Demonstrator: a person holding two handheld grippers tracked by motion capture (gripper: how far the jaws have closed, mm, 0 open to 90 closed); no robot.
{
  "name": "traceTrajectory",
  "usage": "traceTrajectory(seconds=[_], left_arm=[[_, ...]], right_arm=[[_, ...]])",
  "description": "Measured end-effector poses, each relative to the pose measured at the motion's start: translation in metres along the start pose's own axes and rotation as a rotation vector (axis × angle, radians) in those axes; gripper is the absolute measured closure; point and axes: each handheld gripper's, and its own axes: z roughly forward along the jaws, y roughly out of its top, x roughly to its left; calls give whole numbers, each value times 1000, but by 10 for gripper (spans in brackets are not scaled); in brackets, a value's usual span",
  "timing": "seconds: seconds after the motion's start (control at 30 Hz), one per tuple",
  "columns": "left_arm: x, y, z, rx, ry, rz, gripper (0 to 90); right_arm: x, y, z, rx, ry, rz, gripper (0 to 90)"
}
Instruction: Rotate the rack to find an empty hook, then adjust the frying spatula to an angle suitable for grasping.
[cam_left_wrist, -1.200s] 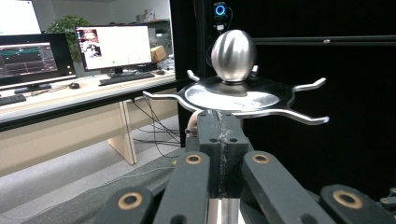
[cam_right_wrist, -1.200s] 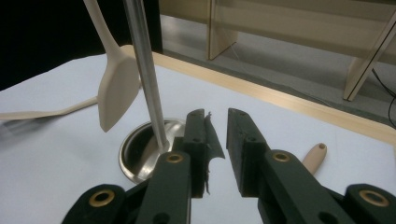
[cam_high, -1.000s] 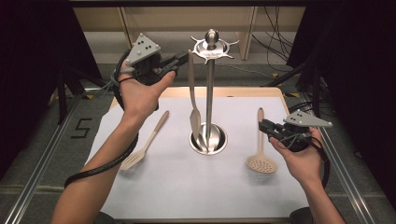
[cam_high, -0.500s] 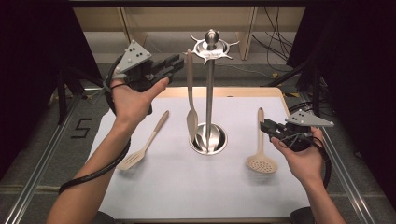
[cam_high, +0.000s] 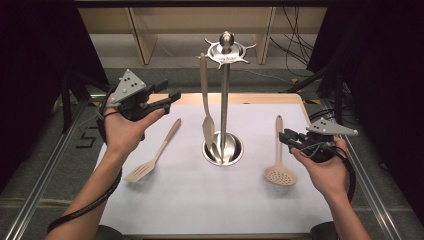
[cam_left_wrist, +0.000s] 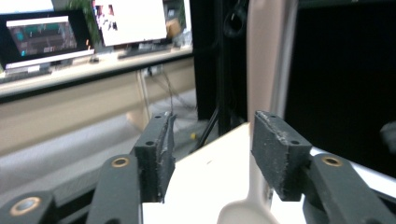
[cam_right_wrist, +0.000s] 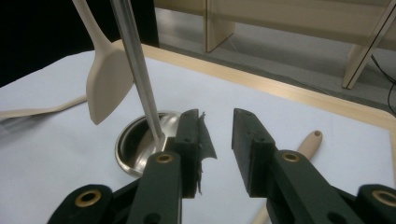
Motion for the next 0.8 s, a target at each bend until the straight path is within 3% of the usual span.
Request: traceTrajectory(seconds=[0.07, 0.17, 0.23, 0.3, 0.43, 0.57, 0.63, 0.67, 0.8], left_arm=[[5, -9, 1, 38, 23, 4, 454], [13, -21, 3, 71, 29, -16, 444], [15, -27, 3, 87, 38, -23, 443], [17, -30, 4, 104, 43, -23, 441], [21, -38, 2, 124, 50, -20, 437], [23, -45, 0, 157, 46, -33, 442], [24, -48, -2, 171, 52, -34, 450], [25, -50, -3, 180, 59, -30, 450], [29, -59, -4, 237, 67, -24, 448]], right_arm=[[2, -1, -1, 18, 3, 43, 724], [-1, -3, -1, 16, 2, 41, 722], [-6, -4, -2, 11, 6, 7, 721], [-4, -3, -3, 15, 1, 49, 719], [-5, -2, -5, 11, -1, 63, 717], [-6, 1, -7, -8, -11, 33, 716], [-3, 2, -9, 6, -5, 56, 716], [-5, 2, -8, -1, -7, 35, 716], [-1, 4, -4, -1, -3, 39, 716]])
